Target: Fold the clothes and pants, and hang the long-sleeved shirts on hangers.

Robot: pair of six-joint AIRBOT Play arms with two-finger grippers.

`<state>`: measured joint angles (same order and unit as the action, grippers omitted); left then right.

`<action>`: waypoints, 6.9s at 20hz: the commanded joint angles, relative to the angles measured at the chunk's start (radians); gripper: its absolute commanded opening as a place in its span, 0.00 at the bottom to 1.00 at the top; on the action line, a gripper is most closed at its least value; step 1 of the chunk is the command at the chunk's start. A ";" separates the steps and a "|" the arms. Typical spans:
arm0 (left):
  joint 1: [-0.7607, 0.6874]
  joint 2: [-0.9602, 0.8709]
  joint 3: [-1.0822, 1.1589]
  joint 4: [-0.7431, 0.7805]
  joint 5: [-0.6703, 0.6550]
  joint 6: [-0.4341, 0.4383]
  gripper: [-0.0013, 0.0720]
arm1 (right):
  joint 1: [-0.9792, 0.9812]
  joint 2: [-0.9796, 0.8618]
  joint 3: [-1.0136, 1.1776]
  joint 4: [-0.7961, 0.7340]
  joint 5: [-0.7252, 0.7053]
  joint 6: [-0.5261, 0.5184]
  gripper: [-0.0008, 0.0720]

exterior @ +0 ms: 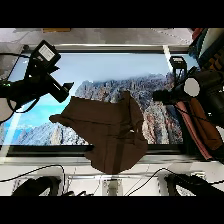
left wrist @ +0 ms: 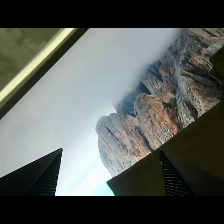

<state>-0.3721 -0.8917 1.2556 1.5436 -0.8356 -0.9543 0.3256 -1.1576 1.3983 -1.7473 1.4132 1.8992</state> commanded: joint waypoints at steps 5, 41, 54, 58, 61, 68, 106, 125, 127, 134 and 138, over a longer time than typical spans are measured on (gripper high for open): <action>0.000 0.001 0.001 0.000 0.000 0.000 0.95 | 0.000 0.000 0.000 0.000 -0.004 0.000 0.03; 0.000 0.001 0.001 -0.007 -0.003 -0.037 0.95 | -0.001 0.010 -1.016 0.973 -0.370 -0.388 0.62; 0.060 -0.058 0.001 0.001 -0.010 -0.204 0.08 | -0.019 0.008 -0.605 0.580 -0.444 -0.302 0.02; 0.266 -0.125 0.001 -0.006 -0.152 -0.348 0.05 | -0.223 0.008 -0.413 0.463 -0.212 -0.309 0.02; 0.421 -0.179 -0.001 -0.068 -0.304 -0.350 0.05 | -0.399 0.008 -0.371 0.454 0.010 -0.507 0.02; 0.616 -0.246 -0.240 -0.399 -0.397 -0.314 0.51 | -0.547 0.006 -0.520 0.441 0.152 -0.666 0.03; 0.972 -0.207 0.083 -1.349 -0.649 0.073 0.05 | -0.547 0.278 -0.123 1.030 -0.075 -0.780 0.03; 1.083 0.201 0.102 -1.046 -0.274 0.034 0.04 | -0.547 0.407 0.224 0.742 -0.253 -0.473 0.03; 1.047 0.100 0.101 -1.042 -0.293 0.034 0.04 | -0.538 0.245 0.191 0.782 -0.203 -0.460 0.03; 0.582 -0.450 0.101 -0.596 -0.201 0.040 0.04 | -0.406 -0.309 0.182 0.782 -0.254 -0.456 0.03; 0.511 -0.656 0.102 -0.639 0.088 0.035 0.04 | -0.407 -0.438 0.182 0.780 -0.455 -0.455 0.03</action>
<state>0.2131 -1.3964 1.3563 0.8650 -0.9482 -0.9165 -0.0925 -1.4883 1.5810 -0.9676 1.0931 1.4414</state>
